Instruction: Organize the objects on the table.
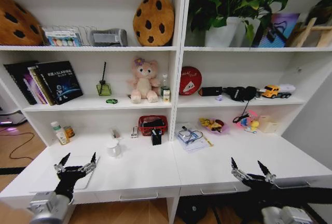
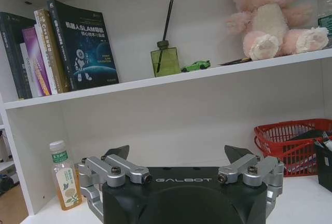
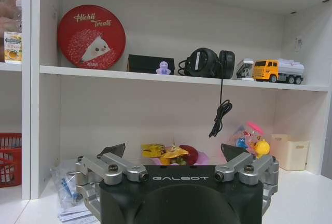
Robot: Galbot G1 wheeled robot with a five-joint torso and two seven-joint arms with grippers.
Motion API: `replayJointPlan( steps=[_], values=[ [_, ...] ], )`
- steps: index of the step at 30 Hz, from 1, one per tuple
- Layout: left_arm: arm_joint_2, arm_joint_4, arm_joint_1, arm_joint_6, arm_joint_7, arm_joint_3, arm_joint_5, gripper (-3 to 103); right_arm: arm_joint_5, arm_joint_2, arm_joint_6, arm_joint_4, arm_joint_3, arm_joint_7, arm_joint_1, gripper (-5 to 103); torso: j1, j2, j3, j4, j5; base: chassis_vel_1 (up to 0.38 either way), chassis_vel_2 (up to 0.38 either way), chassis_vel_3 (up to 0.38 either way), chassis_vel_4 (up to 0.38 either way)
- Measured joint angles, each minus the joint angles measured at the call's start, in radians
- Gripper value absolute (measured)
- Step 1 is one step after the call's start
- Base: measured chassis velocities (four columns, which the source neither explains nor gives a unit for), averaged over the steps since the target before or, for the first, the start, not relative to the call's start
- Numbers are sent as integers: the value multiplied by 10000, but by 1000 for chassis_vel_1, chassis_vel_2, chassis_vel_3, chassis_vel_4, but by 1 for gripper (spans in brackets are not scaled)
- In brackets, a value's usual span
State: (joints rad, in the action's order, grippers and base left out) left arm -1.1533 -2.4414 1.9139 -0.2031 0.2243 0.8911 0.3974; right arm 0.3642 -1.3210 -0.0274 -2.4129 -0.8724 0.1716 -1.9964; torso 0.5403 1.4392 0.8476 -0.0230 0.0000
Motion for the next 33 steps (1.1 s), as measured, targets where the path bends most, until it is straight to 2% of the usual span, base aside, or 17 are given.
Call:
replayJointPlan(
  steps=[20,33],
  values=[
    [0,0,0,0,0,0,0,100,24,35,0,91,26,-13,64,100,0,0,0,-1,0,38,32,-35,-32],
    [0,0,0,0,-1,-1,0,100,33,38,0,103,36,-16,75,100,0,0,0,0,-2,230,252,-236,-237]
  ],
)
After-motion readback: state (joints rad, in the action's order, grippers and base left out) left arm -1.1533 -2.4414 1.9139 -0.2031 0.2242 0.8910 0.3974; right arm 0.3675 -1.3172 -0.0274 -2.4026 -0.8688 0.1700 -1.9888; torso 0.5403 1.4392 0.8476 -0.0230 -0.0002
